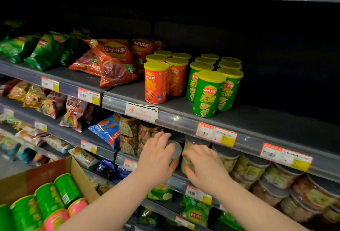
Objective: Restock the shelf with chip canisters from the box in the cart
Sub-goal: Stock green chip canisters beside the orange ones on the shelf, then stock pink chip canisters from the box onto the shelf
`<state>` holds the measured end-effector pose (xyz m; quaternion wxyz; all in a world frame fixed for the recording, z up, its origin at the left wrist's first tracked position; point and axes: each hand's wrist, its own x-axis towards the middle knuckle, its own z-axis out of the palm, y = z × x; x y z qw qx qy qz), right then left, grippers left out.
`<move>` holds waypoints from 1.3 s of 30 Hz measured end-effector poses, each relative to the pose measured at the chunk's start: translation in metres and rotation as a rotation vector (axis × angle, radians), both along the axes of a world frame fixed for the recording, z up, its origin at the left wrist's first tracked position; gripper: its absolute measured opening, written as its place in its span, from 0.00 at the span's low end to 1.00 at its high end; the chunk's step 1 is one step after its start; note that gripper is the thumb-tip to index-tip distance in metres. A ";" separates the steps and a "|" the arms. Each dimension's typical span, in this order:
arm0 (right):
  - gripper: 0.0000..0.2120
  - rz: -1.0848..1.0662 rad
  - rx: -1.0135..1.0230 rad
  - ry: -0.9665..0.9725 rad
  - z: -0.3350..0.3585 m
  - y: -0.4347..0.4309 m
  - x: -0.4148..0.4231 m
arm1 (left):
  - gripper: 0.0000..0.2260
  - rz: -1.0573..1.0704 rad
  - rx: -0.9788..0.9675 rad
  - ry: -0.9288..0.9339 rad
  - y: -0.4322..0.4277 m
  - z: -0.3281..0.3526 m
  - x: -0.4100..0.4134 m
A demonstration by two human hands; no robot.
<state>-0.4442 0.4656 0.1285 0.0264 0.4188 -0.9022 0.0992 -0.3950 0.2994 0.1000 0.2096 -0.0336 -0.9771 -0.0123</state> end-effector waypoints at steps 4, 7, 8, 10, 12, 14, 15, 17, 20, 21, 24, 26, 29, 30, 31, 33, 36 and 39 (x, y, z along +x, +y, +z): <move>0.21 0.047 0.125 -0.078 -0.024 -0.007 0.003 | 0.17 0.094 -0.033 -0.178 -0.005 -0.022 0.018; 0.21 0.104 0.183 -0.111 -0.040 -0.016 0.006 | 0.20 0.198 -0.032 -0.326 -0.007 -0.032 0.034; 0.21 0.127 0.185 -0.123 -0.045 -0.020 0.007 | 0.21 0.238 -0.039 -0.380 -0.009 -0.037 0.040; 0.22 0.169 0.213 -0.154 -0.052 -0.028 0.010 | 0.24 0.323 -0.036 -0.479 -0.012 -0.043 0.053; 0.23 0.211 0.251 -0.169 -0.060 -0.037 0.012 | 0.25 0.388 -0.021 -0.520 -0.015 -0.049 0.068; 0.24 0.262 0.272 -0.189 -0.068 -0.046 0.016 | 0.24 0.457 0.017 -0.562 -0.017 -0.055 0.086; 0.24 0.291 0.284 -0.201 -0.072 -0.050 0.018 | 0.24 0.494 0.023 -0.581 -0.019 -0.058 0.097; 0.25 0.349 0.303 -0.224 -0.079 -0.060 0.025 | 0.23 0.567 0.033 -0.599 -0.021 -0.065 0.117; 0.24 0.424 0.320 -0.249 -0.087 -0.073 0.039 | 0.22 0.689 0.087 -0.625 -0.024 -0.074 0.147; 0.24 0.447 0.330 -0.253 -0.089 -0.077 0.044 | 0.22 0.720 0.093 -0.652 -0.024 -0.076 0.156; 0.23 0.499 0.360 -0.252 -0.096 -0.086 0.057 | 0.23 0.778 0.113 -0.706 -0.027 -0.082 0.180; 0.22 0.516 0.380 -0.256 -0.097 -0.093 0.067 | 0.23 0.809 0.143 -0.720 -0.028 -0.086 0.194; 0.23 0.537 0.412 -0.256 -0.100 -0.104 0.080 | 0.23 0.835 0.173 -0.733 -0.031 -0.092 0.214; 0.23 0.543 0.419 -0.257 -0.101 -0.109 0.086 | 0.23 0.844 0.182 -0.735 -0.035 -0.093 0.222; 0.24 0.548 0.425 -0.258 -0.102 -0.115 0.092 | 0.23 0.852 0.193 -0.736 -0.039 -0.094 0.229; 0.24 0.554 0.437 -0.263 -0.102 -0.125 0.104 | 0.23 0.863 0.214 -0.727 -0.050 -0.096 0.243; 0.23 0.555 0.448 -0.257 -0.103 -0.148 0.131 | 0.23 0.860 0.237 -0.703 -0.075 -0.097 0.270; 0.23 0.563 0.455 -0.246 -0.104 -0.176 0.163 | 0.25 0.860 0.266 -0.694 -0.102 -0.097 0.298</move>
